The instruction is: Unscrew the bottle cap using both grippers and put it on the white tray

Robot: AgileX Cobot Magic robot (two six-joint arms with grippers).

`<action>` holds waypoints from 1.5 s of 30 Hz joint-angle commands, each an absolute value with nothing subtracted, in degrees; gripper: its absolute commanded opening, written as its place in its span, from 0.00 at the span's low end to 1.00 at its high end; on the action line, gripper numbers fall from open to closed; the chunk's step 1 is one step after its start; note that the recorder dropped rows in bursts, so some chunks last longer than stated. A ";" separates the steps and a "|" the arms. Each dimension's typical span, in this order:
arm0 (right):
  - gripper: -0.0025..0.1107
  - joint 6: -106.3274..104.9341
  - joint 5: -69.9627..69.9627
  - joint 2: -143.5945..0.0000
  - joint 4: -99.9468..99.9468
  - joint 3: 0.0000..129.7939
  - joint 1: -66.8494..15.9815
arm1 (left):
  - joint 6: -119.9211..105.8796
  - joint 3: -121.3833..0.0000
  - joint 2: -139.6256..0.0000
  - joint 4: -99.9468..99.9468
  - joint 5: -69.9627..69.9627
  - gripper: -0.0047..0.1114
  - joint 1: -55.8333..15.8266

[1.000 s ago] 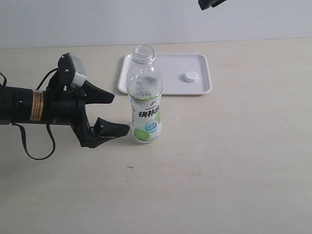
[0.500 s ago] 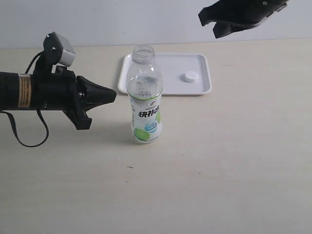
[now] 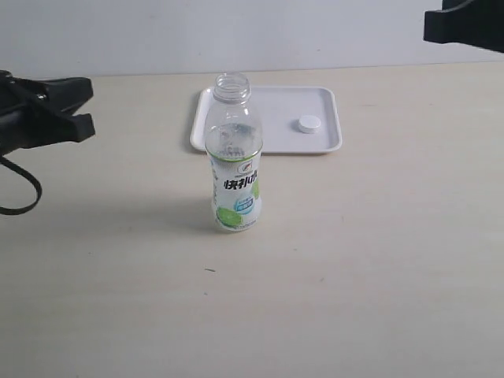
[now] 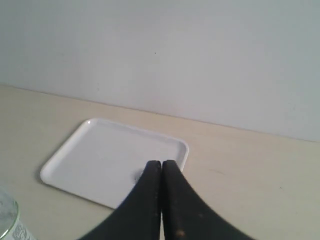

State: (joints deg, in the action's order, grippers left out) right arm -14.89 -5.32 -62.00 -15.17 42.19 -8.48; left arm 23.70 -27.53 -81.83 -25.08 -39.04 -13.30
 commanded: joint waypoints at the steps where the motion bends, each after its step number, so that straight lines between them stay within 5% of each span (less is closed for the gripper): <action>1: 0.02 -14.91 -4.58 -57.26 -14.79 41.45 -8.38 | 18.50 -23.13 -73.59 -17.46 -38.66 0.04 -13.06; 7: 0.02 -14.91 -4.59 -55.07 -14.79 41.45 -8.38 | 18.33 -19.86 -64.21 -17.46 -31.80 0.04 -13.06; 45: 0.02 -14.91 -4.59 -55.20 -14.79 41.45 -8.38 | 6.07 -19.86 -56.77 -17.57 -31.23 0.04 -13.06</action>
